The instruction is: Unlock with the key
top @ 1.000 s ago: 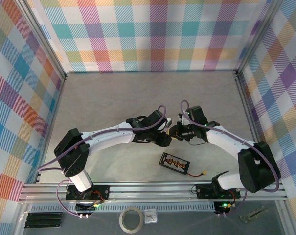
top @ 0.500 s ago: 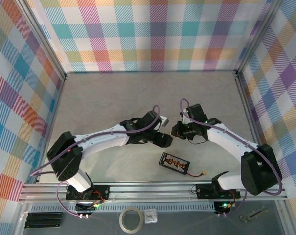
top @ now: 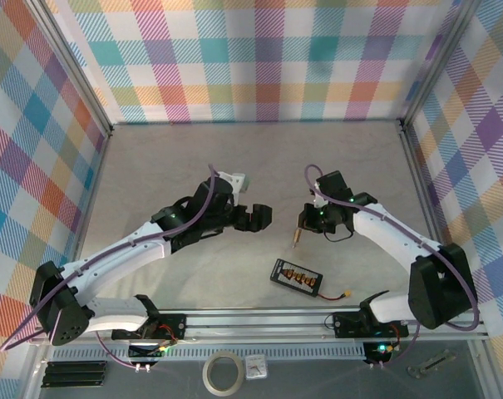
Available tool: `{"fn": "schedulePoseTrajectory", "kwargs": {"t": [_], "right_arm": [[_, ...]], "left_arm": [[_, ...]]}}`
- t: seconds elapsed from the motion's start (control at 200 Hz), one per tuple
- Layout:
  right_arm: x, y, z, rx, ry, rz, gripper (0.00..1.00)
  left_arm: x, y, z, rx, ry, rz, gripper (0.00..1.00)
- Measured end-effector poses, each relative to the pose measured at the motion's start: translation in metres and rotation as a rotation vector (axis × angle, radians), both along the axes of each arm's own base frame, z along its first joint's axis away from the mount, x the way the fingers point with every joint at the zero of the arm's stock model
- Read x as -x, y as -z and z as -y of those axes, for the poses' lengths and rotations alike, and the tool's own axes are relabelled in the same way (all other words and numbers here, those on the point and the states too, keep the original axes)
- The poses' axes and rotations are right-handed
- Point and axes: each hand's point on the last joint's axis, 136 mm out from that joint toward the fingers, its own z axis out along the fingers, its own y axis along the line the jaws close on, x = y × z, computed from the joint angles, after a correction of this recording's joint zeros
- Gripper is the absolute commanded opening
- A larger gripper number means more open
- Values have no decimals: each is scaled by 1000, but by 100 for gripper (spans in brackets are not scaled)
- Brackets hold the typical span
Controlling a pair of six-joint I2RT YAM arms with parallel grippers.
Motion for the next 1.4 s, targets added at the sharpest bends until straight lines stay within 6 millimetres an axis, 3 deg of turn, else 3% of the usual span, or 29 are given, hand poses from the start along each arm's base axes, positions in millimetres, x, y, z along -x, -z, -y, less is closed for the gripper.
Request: {"fn": "schedulePoseTrajectory", "kwargs": {"t": [0.19, 0.29, 0.47, 0.615, 0.755, 0.91, 1.075, 1.4], "right_arm": [[-2, -2, -31, -78, -75, -20, 0], [-8, -15, -63, -156, -134, -7, 0], [-25, -31, -136, -291, -237, -6, 0], [-35, -21, -199, -376, -313, -48, 0], [-35, 2, -231, -420, -341, -125, 0], [-35, 24, -234, -419, -330, -190, 0], [-39, 24, -232, -443, -330, -195, 0], [-30, 64, -181, -415, -246, -284, 0]], "left_arm": [[-1, 5, -37, -104, -113, 6, 100], [1, -2, -64, -147, -192, 29, 100], [8, -27, -130, -210, -393, 89, 100], [19, -49, -169, -249, -514, 132, 100], [24, -50, -188, -312, -568, 130, 100], [21, -33, -188, -396, -568, 90, 100], [12, -15, -178, -459, -549, 48, 100], [5, 2, -165, -494, -520, 3, 100]]}}
